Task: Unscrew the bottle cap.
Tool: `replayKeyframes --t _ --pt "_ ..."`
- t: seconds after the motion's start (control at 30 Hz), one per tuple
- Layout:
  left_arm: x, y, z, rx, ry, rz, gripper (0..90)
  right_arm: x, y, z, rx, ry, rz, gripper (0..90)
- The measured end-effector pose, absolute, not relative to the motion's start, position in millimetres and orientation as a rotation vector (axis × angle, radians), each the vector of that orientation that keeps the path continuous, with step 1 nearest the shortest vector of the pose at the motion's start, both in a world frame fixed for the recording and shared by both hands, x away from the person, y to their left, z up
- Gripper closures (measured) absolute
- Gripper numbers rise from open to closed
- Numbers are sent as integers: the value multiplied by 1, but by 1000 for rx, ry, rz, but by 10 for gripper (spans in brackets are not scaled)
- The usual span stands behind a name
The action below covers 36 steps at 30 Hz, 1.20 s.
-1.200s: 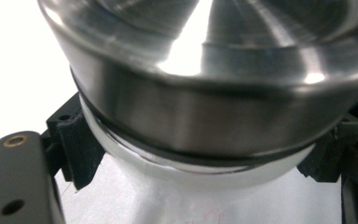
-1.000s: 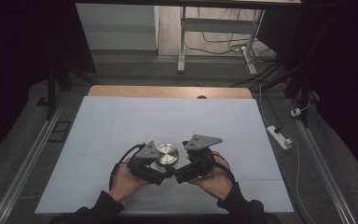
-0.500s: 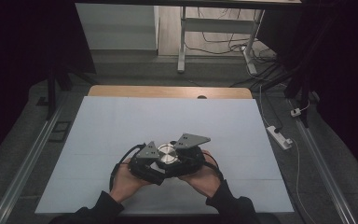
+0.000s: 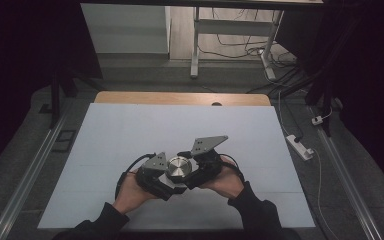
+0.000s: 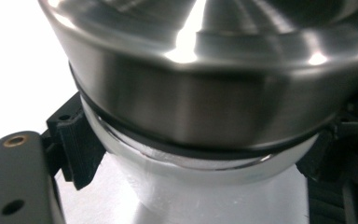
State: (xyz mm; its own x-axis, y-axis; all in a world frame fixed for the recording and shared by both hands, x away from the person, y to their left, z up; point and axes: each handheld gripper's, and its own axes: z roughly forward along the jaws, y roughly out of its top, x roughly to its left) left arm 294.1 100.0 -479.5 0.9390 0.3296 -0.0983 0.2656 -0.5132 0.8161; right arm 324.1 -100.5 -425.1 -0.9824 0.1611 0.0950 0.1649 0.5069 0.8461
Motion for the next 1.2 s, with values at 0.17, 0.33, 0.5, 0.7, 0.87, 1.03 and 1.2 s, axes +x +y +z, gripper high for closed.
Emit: replayKeyframes --t 0.17,0.33,0.5,0.7,0.87,1.03,1.2 --pt "293 98 -480 2141 391 79 161 331 -105 -425 -54 -2694 -1510 181" --pt "296 103 -480 2114 489 115 161 321 -105 -415 -231 -2736 -1535 10" --pt "297 106 -480 2102 587 177 160 314 -103 -411 -537 -2800 -1581 25" --pt "295 103 -480 2109 633 214 160 311 -93 -424 -719 -2810 -1636 61" --pt "294 100 -480 2120 622 222 160 307 -88 -430 -729 -2808 -1659 162" --pt "294 101 -479 2125 581 189 161 308 -91 -427 -669 -2789 -1646 194" --pt "295 104 -478 2121 473 94 160 315 -98 -424 -503 -2739 -1608 195"
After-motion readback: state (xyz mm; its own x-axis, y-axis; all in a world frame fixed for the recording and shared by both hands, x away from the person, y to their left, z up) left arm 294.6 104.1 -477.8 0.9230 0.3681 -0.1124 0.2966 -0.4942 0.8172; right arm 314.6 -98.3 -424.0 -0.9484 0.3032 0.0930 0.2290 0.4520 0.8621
